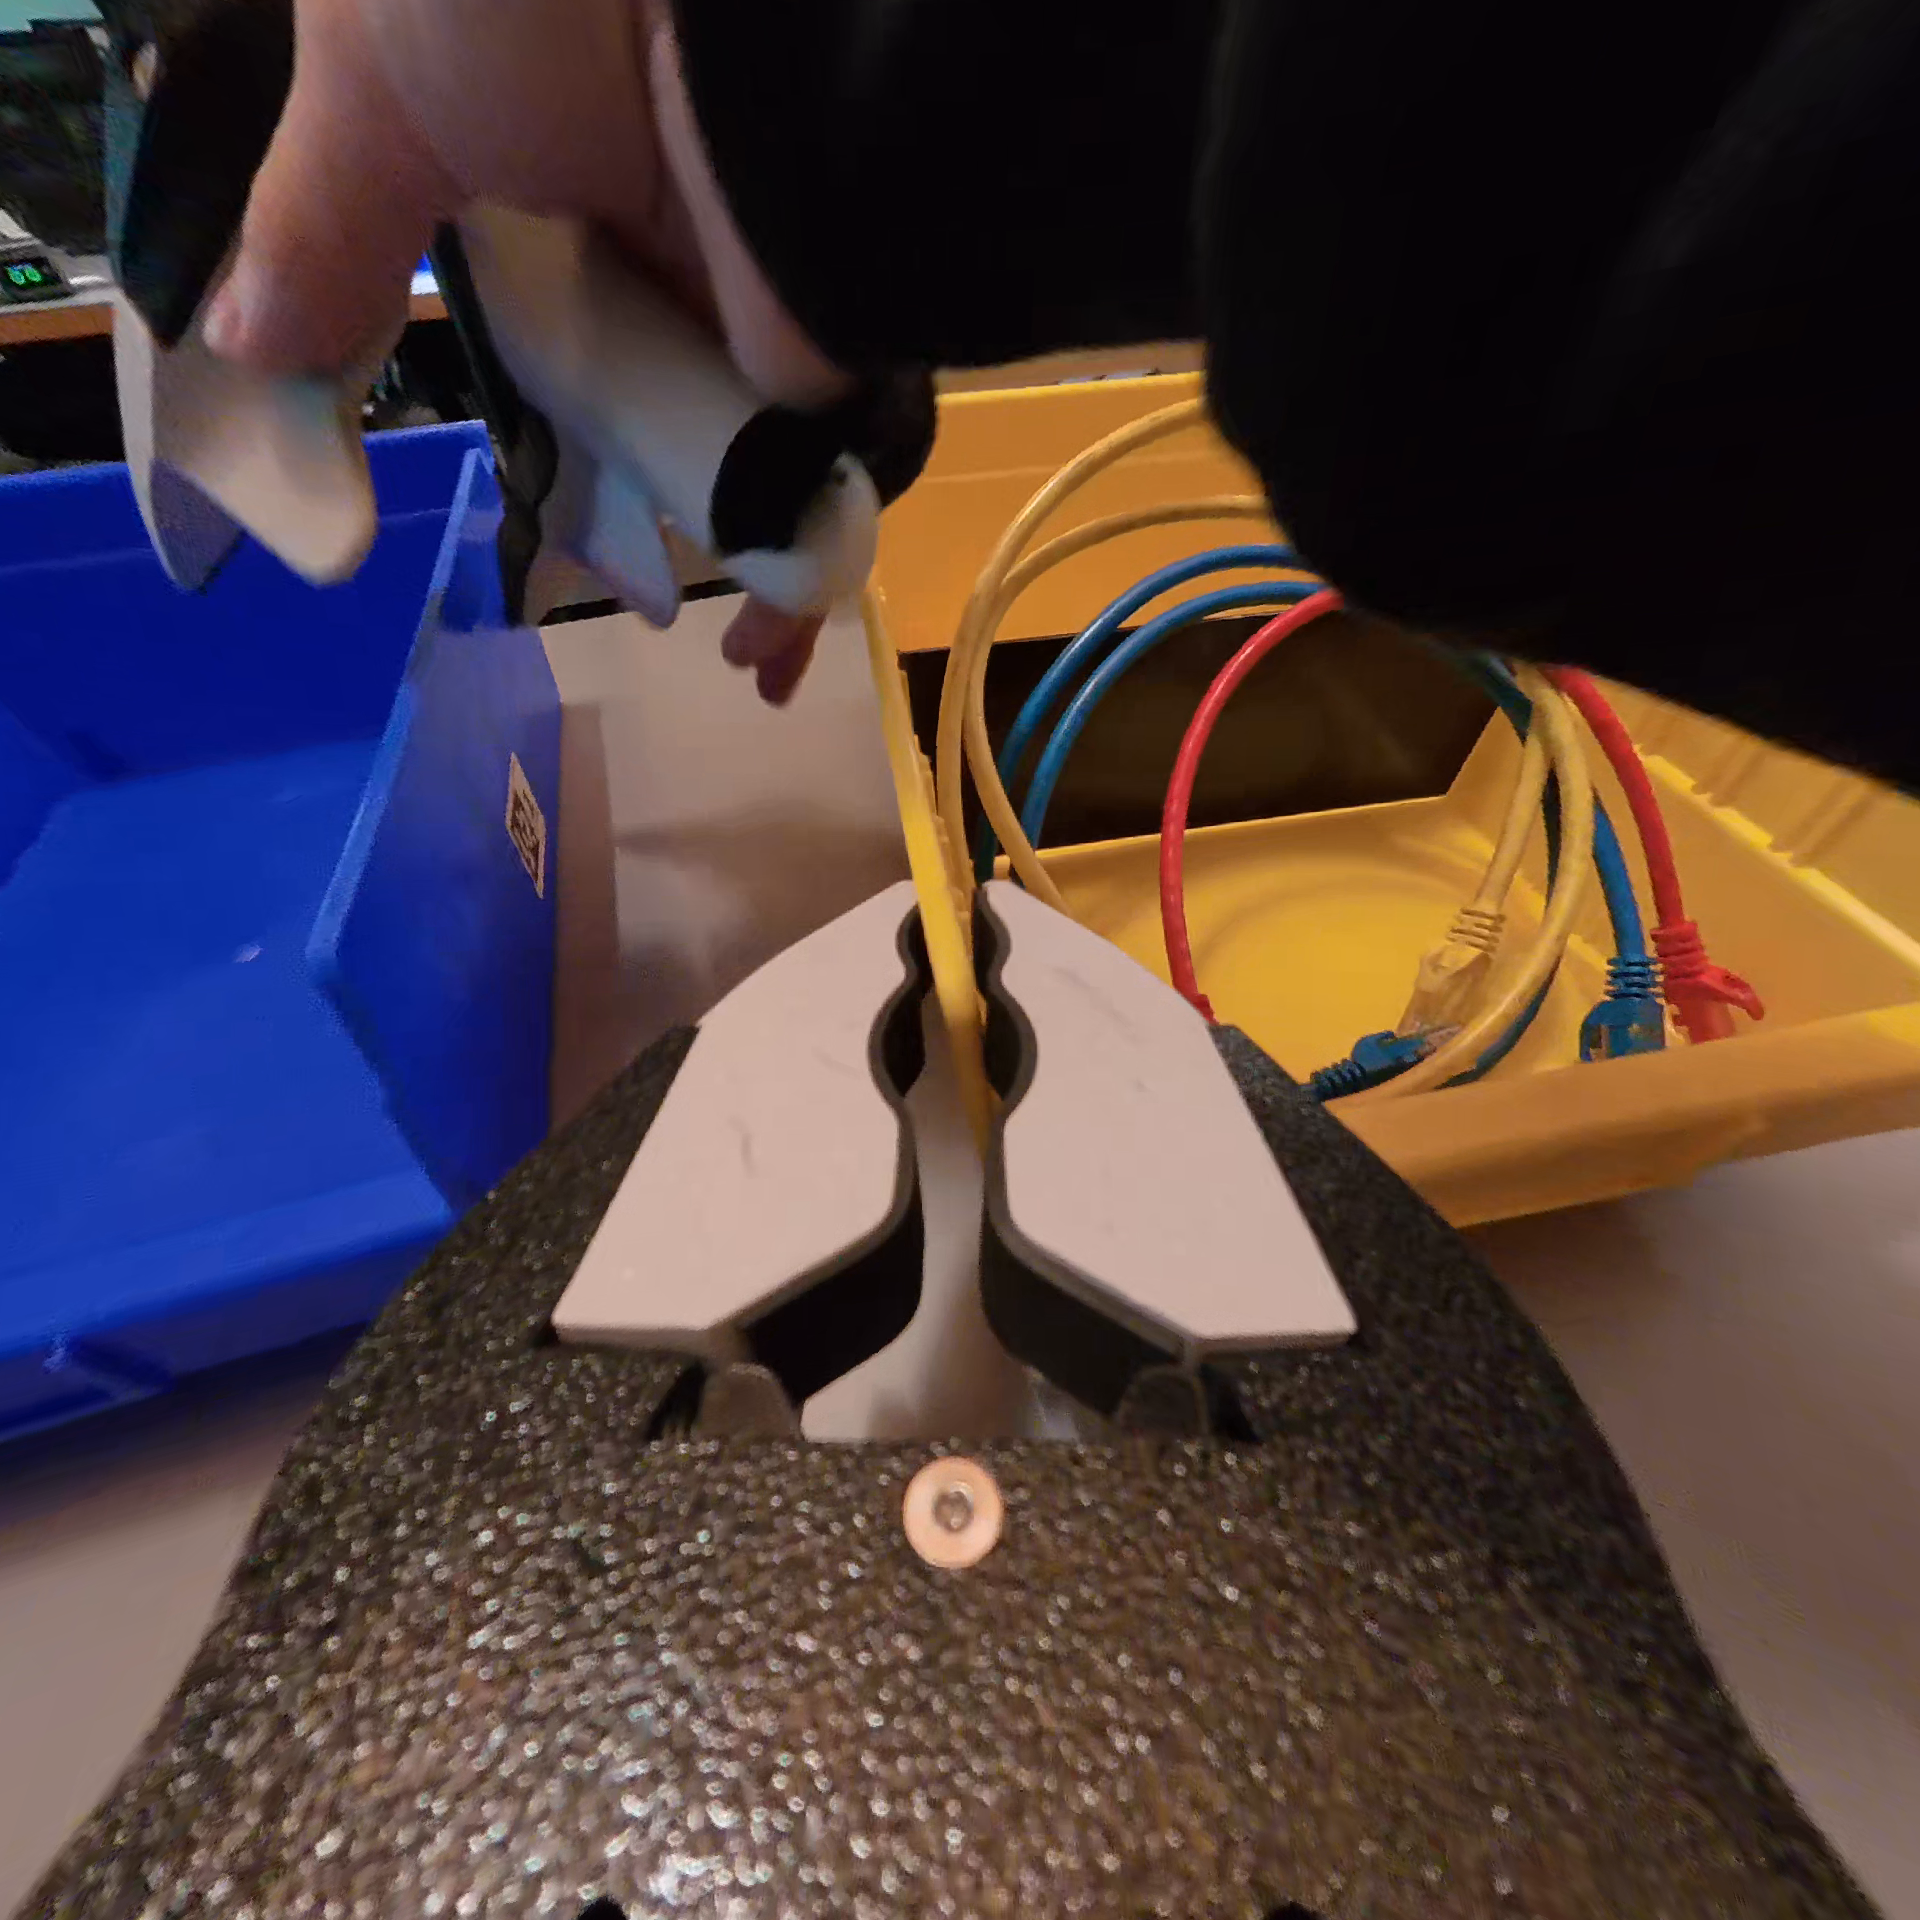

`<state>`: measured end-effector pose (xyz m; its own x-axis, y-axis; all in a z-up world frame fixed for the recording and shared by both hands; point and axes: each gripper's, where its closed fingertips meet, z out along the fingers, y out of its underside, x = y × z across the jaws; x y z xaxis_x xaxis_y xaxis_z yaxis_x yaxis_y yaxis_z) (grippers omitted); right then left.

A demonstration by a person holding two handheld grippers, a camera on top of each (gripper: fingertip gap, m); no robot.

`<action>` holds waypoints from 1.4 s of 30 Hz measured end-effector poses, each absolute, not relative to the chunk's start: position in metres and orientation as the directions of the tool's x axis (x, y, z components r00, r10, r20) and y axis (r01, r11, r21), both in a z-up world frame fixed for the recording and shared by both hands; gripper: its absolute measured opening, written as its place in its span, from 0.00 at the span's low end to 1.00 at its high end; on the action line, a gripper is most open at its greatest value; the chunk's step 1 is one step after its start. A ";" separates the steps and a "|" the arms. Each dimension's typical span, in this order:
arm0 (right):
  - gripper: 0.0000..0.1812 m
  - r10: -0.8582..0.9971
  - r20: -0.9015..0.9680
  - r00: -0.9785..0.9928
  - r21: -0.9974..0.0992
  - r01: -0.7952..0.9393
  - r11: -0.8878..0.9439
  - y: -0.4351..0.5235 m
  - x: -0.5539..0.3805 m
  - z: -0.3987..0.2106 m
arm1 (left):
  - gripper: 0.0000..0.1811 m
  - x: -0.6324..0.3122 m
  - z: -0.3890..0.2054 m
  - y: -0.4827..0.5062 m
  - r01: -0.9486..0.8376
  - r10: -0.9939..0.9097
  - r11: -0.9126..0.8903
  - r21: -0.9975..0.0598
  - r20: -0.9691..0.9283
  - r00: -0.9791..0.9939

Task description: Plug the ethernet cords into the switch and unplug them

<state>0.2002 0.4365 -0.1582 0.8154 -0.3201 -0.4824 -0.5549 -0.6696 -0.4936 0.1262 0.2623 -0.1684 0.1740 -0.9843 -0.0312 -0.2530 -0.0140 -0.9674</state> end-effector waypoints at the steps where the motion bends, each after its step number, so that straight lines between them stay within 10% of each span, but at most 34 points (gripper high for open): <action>1: 0.39 -0.331 -0.484 0.810 -0.489 -0.564 -0.665 0.441 0.199 -0.165 | 0.03 0.126 -0.168 0.262 -0.246 -0.984 -0.014 -0.969 -0.030 0.173; 7: 0.39 -0.389 -0.404 0.828 -0.319 -0.526 -0.788 0.446 0.183 -0.234 | 0.03 0.124 -0.167 0.262 -0.209 -0.985 -0.020 -0.978 -0.016 0.169; 14: 0.22 -0.410 -0.381 0.829 -0.379 -0.544 -0.749 0.466 0.194 -0.223 | 0.03 0.122 -0.167 0.262 -0.196 -0.987 -0.001 -0.981 -0.031 0.159; 28: 0.20 -0.382 -0.058 0.922 -0.815 -0.265 -0.516 0.261 0.369 0.026 | 0.03 0.105 -0.167 0.286 -0.221 -0.972 0.057 -0.974 -0.104 0.208; 42: 0.21 -0.761 -0.042 0.647 -0.502 -0.672 -0.544 -0.135 0.500 -0.155 | 0.04 0.065 -0.168 0.430 -0.251 -0.915 -0.040 -0.967 -0.066 0.398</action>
<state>0.4996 -0.1348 -0.1547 0.6473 -0.7611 -0.0420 -0.6723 -0.5441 -0.5020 0.0648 0.4296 -0.1683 0.3977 -0.9152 -0.0658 -0.2511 -0.0396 -0.9671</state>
